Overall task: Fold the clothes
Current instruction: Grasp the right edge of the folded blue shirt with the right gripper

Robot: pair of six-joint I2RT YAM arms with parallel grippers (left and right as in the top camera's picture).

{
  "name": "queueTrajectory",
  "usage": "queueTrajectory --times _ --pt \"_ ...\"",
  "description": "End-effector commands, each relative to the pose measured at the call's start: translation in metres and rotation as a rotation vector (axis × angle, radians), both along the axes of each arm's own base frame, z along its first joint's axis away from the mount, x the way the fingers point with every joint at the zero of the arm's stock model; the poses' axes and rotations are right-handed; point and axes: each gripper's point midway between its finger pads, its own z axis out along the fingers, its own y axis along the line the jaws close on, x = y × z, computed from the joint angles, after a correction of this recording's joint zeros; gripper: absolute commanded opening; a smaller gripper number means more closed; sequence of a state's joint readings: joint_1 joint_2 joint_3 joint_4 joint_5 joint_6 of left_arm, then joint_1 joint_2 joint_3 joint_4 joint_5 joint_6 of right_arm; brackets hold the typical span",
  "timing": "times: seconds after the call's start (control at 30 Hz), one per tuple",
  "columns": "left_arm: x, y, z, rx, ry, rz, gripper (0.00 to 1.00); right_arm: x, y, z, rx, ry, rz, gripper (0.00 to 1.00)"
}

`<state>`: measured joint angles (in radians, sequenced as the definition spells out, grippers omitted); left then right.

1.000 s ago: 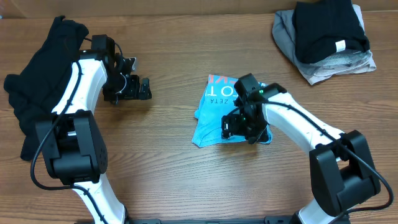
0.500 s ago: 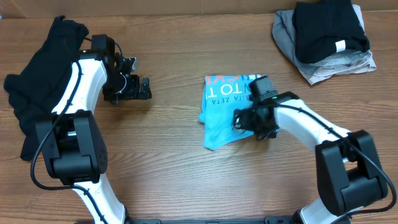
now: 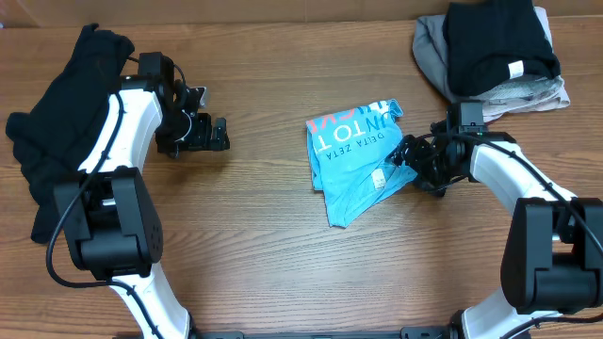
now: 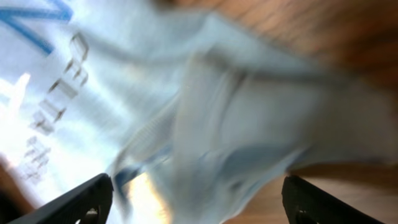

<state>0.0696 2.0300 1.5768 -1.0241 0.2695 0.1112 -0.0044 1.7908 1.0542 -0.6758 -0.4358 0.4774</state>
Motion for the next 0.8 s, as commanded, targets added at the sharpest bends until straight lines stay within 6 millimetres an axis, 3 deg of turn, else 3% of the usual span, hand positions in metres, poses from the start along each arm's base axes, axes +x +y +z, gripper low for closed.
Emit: queueTrajectory --times 0.0,0.1,0.13,0.2,0.43,0.5,0.6,0.77 --pt "-0.003 -0.004 -0.002 -0.012 0.010 -0.021 1.00 -0.011 0.032 0.018 0.150 0.119 -0.078 0.91" --pt "-0.004 -0.004 -0.003 -0.012 0.015 -0.021 1.00 -0.022 0.044 0.014 0.137 0.194 -0.124 0.95" --pt "-0.004 -0.004 -0.003 -0.012 0.015 -0.020 1.00 -0.025 0.045 0.009 0.093 0.220 -0.164 1.00" --pt "-0.004 -0.004 -0.003 -0.012 0.015 -0.021 1.00 -0.026 0.046 -0.003 0.005 0.231 -0.239 1.00" --pt "-0.004 -0.004 -0.003 -0.012 0.015 -0.021 1.00 0.003 0.054 -0.007 -0.060 0.085 -0.289 0.99" --pt "-0.004 -0.004 -0.003 -0.012 0.016 -0.021 1.00 0.011 0.051 -0.006 -0.075 0.046 -0.292 0.93" --pt "-0.005 -0.004 -0.003 -0.012 0.019 -0.021 1.00 0.011 0.039 -0.013 -0.154 0.027 -0.266 0.76" --pt "-0.005 -0.004 -0.003 -0.013 0.020 -0.021 1.00 -0.003 0.033 -0.038 -0.243 0.082 -0.212 0.71"
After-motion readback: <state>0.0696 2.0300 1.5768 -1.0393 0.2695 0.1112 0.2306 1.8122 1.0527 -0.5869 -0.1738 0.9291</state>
